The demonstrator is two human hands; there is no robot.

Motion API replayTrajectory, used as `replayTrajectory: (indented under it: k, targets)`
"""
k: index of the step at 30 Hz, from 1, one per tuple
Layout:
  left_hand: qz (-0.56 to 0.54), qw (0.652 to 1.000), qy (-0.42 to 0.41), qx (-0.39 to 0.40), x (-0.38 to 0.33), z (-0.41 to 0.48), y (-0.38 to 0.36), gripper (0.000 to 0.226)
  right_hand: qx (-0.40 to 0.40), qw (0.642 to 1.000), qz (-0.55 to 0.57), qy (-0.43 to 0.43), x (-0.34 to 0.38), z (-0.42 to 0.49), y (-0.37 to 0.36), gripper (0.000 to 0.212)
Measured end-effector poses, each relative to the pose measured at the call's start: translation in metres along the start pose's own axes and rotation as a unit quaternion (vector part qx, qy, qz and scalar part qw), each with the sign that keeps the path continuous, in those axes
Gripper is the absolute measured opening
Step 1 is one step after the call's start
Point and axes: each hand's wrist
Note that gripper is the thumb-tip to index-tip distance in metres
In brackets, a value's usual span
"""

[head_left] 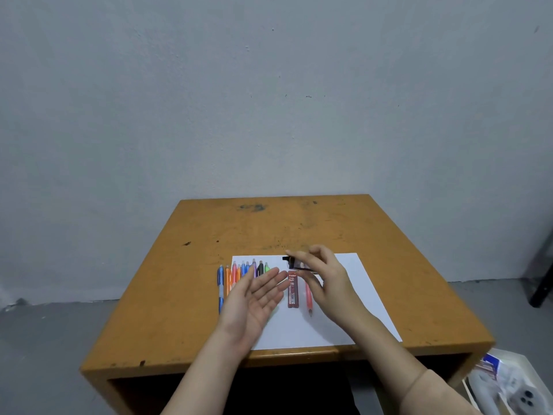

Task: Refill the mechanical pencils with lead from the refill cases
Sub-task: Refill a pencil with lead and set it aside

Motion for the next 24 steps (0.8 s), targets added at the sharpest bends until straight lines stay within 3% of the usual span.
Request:
replayTrajectory:
  k: [5,9,12,19,24]
  targets:
    - [-0.032,0.999,0.016,-0.013,-0.002,-0.001,-0.002,0.047,0.033,0.991,-0.129,0.032,-0.013,-0.003,-0.007,0.082]
    - [-0.038,0.999,0.012,-0.022,-0.004,-0.001,0.000,0.048,0.012,0.991,-0.119,0.056,-0.013,-0.003,-0.003,0.095]
    - [-0.040,0.999,0.013,-0.030,-0.006,-0.001,0.001,0.048,0.007,0.995,-0.086,0.047,-0.012,-0.003,-0.003,0.088]
    - [-0.051,0.998,0.019,-0.032,-0.007,-0.002,0.000,0.053,-0.028,0.965,-0.212,0.153,-0.014,-0.001,-0.003,0.050]
    - [-0.051,0.998,0.024,-0.022,-0.008,-0.004,-0.002,0.052,-0.062,0.964,-0.219,0.137,-0.012,-0.001,-0.005,0.049]
Point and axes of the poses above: each hand's wrist, its own z-axis towards the middle knuckle, its own y-axis out of the back of the hand, x = y × z, and after that the axes turned 2 degrees about -x, right-handed
